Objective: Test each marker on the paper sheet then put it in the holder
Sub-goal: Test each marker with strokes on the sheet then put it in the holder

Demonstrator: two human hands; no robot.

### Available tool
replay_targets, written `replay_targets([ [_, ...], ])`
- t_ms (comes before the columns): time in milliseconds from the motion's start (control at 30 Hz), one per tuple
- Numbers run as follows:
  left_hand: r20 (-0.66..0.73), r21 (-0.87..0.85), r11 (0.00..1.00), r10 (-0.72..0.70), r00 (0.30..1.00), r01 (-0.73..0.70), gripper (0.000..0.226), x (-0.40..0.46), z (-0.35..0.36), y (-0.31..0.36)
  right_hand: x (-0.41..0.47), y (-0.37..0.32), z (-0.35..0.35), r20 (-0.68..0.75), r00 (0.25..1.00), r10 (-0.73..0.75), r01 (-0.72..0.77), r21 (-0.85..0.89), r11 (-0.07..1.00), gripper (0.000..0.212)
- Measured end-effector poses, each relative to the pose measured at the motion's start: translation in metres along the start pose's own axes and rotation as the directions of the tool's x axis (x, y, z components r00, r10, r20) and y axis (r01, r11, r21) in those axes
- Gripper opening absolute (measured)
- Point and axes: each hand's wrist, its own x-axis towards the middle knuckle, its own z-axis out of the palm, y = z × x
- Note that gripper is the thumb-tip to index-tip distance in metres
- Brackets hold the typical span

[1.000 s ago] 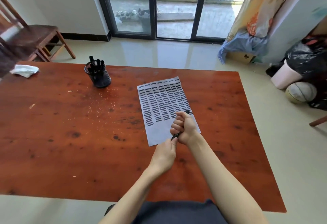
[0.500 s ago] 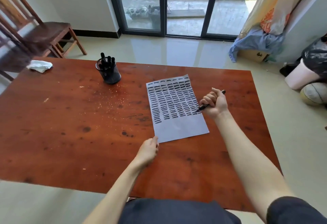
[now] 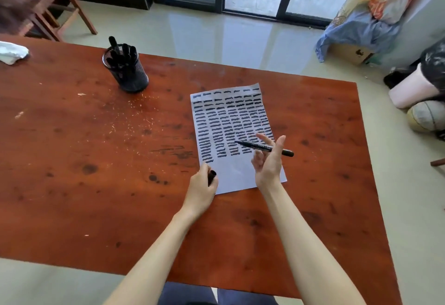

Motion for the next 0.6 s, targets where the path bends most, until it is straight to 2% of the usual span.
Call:
replay_targets([
  [100,-0.149,0.258,0.953,0.199,0.969,-0.157,0.029,0.000,0.007,-0.011,0.000,0.010,-0.005,0.069,0.997,-0.044,0.050,-0.091,0.995,0.061],
  [167,-0.202,0.420,0.875,0.348,0.915,-0.240,0.023,0.001,0.014,-0.022,0.000,0.018,-0.009,0.140,0.989,-0.050,0.059,-0.060,0.996,0.064],
  [233,-0.213,0.477,0.832,0.422,0.881,-0.283,0.014,0.003,0.022,-0.032,0.002,0.024,-0.016,0.184,0.981,-0.057,0.062,-0.019,0.998,0.068],
  [333,-0.152,0.538,0.770,0.490,0.859,-0.344,0.026,0.005,0.033,-0.045,0.007,0.028,-0.023,0.248,0.966,-0.069,0.062,0.038,0.997,0.067],
  [433,-0.089,0.607,0.705,0.519,0.850,-0.367,0.033,0.006,0.036,-0.049,0.010,0.032,-0.025,0.315,0.943,-0.109,0.139,-0.074,0.988,0.055],
  [600,-0.082,0.606,0.714,0.493,0.866,-0.350,0.046,0.007,0.033,-0.045,0.008,0.036,-0.025,0.420,0.889,-0.183,0.295,-0.220,0.930,0.036],
])
